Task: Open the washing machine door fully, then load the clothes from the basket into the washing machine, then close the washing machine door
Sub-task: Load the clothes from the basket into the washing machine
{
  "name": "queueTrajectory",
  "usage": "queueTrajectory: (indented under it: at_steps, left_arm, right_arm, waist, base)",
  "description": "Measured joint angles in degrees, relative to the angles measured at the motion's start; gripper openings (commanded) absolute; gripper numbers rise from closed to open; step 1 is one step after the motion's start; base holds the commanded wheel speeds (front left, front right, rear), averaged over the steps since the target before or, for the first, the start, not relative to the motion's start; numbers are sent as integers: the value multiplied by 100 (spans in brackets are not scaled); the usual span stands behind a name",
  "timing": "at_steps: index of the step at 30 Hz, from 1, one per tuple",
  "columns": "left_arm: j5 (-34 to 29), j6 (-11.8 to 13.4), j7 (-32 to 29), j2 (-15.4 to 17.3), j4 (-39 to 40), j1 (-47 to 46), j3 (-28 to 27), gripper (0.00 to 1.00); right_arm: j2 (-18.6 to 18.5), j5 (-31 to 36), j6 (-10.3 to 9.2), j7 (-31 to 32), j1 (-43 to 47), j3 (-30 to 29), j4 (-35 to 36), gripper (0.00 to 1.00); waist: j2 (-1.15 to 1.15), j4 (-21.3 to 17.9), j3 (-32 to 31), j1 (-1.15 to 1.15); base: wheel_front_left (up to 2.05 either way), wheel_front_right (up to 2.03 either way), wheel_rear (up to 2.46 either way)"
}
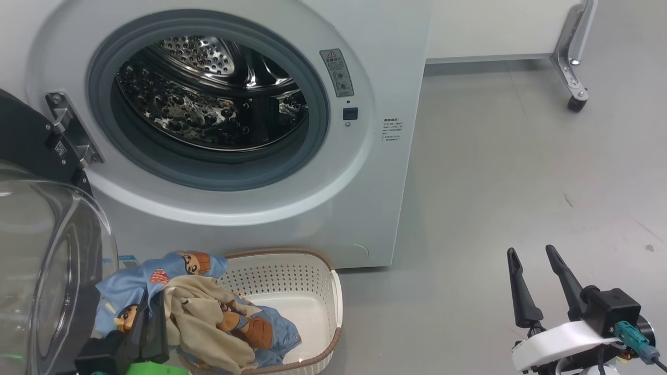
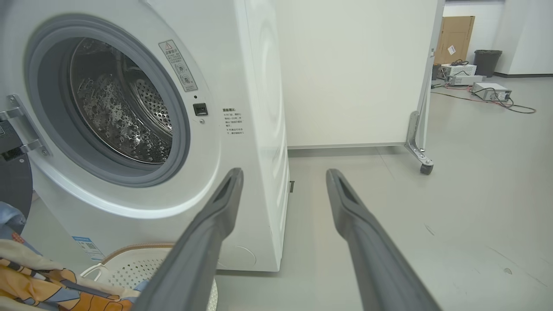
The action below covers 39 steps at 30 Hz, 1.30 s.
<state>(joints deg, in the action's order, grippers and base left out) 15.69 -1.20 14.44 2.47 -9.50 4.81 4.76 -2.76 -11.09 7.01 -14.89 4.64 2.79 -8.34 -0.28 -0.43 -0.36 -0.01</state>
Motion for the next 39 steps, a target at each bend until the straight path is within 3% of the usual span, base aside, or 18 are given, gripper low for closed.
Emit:
queueTrajectory:
  at_steps: [21, 33, 39]
  left_arm:
    - [3, 132, 0, 4, 443, 272, 149, 0]
    - [-7, 227, -35, 97, 445, -895, -71, 0]
    - [-82, 232, -202, 398, 352, -1722, -201, 0]
  right_arm:
    - [7, -41, 0, 0, 118, 227, 229, 100]
    - [20, -98, 0, 0, -122, 282, 385, 100]
    - [25, -163, 0, 0, -422, 326, 433, 100]
  waist:
    - [0, -270, 141, 0]
    - [0, -546, 717, 0]
    - [0, -749, 1119, 0]
  base:
    - [0, 0, 0]
    - [0, 0, 0]
    - [0, 0, 0]
